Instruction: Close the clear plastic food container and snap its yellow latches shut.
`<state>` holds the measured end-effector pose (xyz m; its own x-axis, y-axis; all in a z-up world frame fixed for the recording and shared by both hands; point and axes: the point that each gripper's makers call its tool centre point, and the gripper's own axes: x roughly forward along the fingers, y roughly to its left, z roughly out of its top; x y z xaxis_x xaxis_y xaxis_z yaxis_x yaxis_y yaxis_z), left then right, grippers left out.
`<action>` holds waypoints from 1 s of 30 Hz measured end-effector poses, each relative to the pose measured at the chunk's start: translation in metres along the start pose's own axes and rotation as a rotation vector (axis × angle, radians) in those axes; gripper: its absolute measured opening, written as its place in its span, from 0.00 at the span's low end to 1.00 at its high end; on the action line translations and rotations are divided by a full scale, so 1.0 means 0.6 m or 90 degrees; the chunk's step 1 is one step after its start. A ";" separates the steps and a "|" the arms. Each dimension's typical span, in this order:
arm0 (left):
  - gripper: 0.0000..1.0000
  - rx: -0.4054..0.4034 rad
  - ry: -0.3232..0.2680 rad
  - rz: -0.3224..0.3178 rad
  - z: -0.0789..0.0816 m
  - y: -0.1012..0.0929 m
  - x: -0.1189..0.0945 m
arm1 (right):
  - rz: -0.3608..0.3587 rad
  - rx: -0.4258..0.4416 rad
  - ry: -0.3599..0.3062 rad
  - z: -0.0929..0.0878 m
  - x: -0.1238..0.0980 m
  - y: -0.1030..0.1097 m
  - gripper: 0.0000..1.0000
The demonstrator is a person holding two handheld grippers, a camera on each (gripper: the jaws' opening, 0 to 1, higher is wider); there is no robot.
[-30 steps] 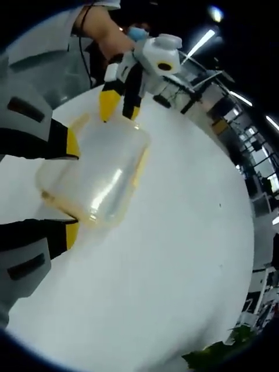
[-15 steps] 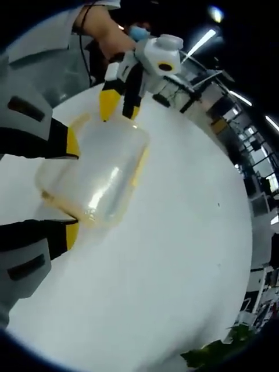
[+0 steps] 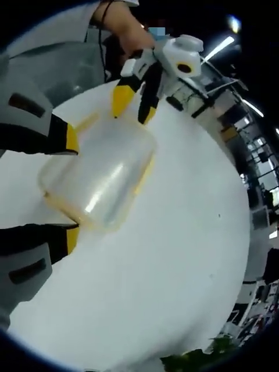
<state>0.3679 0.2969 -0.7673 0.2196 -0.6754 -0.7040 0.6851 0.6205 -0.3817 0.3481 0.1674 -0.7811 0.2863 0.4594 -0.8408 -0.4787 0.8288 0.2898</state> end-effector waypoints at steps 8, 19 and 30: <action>0.38 0.054 0.016 -0.004 0.002 -0.004 -0.005 | -0.015 -0.060 0.021 0.003 -0.007 -0.002 0.44; 0.39 0.134 0.030 -0.004 0.004 0.001 -0.013 | -0.032 -0.122 0.037 0.017 -0.022 -0.009 0.39; 0.41 0.244 0.034 -0.014 0.011 -0.008 -0.010 | -0.041 -0.194 0.064 0.022 -0.027 -0.010 0.37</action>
<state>0.3677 0.2953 -0.7570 0.1726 -0.6582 -0.7328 0.9010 0.4061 -0.1525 0.3575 0.1592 -0.7632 0.2483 0.3624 -0.8983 -0.6924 0.7149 0.0971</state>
